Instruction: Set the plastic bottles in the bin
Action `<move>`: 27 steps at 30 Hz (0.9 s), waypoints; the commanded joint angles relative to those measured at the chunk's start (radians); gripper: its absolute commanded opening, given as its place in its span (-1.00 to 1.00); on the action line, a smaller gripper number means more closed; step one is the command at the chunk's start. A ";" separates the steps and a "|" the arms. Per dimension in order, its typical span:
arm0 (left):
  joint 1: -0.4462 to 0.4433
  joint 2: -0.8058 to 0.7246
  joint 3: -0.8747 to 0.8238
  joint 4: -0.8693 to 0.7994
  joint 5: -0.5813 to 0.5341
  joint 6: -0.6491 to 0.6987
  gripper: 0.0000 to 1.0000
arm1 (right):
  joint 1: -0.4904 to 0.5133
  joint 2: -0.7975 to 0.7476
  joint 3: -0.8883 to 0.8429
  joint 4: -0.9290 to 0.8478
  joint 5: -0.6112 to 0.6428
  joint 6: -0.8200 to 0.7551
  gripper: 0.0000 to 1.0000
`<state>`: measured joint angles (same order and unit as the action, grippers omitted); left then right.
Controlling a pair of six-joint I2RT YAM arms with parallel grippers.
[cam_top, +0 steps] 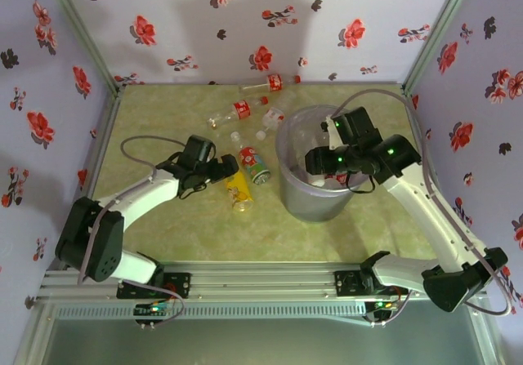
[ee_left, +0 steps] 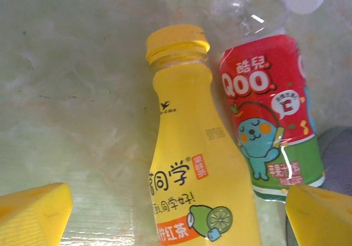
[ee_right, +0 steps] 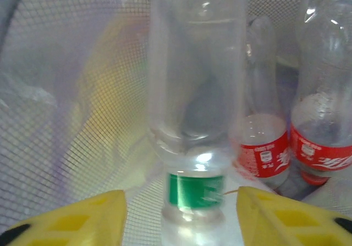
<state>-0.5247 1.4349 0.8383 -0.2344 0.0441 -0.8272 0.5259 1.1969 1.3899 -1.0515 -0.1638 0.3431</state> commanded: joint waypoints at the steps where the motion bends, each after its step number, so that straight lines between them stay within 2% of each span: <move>1: -0.012 0.027 0.001 0.029 -0.021 0.014 0.99 | -0.032 0.016 0.049 -0.038 -0.086 -0.018 0.28; 4: -0.017 0.050 0.009 0.030 -0.020 0.019 0.99 | -0.045 0.014 0.085 -0.065 -0.045 -0.043 0.28; 8: -0.021 0.074 0.016 0.035 -0.015 0.020 0.99 | -0.052 0.040 0.109 -0.074 -0.014 -0.065 0.05; 12: -0.027 0.089 0.022 0.028 -0.016 0.022 0.99 | -0.052 0.029 0.099 -0.035 0.031 -0.076 0.00; 18: -0.037 0.145 0.059 0.026 -0.017 0.027 0.99 | -0.052 -0.034 0.110 0.049 0.144 -0.070 0.10; 22: -0.057 0.187 0.091 0.016 -0.018 0.031 0.97 | -0.051 -0.061 0.069 0.118 0.156 -0.047 0.14; 27: -0.060 0.211 0.090 0.010 -0.032 0.035 0.78 | -0.052 -0.067 0.053 0.114 0.177 -0.061 0.19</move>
<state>-0.5785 1.6264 0.9138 -0.2028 0.0433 -0.8150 0.4793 1.1370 1.4635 -0.9642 -0.0288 0.2848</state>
